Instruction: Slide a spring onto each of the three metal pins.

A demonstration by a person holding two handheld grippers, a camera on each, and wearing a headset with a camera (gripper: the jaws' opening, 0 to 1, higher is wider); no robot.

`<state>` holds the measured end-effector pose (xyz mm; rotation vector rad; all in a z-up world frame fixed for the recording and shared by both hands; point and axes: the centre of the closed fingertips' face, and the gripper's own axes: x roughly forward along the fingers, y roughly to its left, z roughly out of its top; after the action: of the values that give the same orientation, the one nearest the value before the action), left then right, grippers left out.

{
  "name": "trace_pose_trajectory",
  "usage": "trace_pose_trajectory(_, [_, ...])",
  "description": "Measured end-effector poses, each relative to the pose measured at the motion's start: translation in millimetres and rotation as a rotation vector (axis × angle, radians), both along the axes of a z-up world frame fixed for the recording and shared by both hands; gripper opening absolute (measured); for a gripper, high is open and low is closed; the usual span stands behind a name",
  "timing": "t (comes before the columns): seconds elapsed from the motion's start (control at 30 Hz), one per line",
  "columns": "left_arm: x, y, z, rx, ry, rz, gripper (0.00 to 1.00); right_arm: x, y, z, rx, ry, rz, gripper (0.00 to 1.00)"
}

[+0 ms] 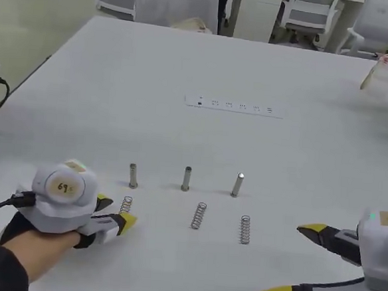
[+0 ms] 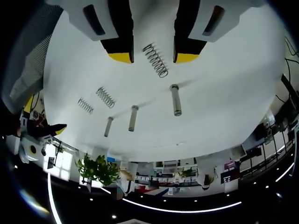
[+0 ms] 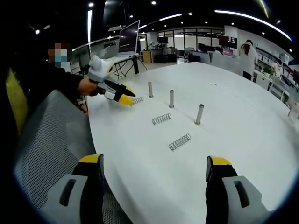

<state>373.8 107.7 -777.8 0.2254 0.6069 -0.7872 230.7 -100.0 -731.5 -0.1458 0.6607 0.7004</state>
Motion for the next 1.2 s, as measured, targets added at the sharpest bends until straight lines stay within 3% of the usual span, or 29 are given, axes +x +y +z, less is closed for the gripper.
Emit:
trace_pose_trajectory(0.57, [-1.2, -0.5, -9.9, 0.013, 0.018, -0.005, 0.18, 2.4, -0.6, -4.2, -0.002, 0.016, 0.005, 0.90])
trace_pose_trajectory(1.2, [0.0, 5.7, -11.0, 0.028, 0.003, 0.000, 0.04, 1.9, -0.5, -4.1, -0.006, 0.019, 0.005, 0.90])
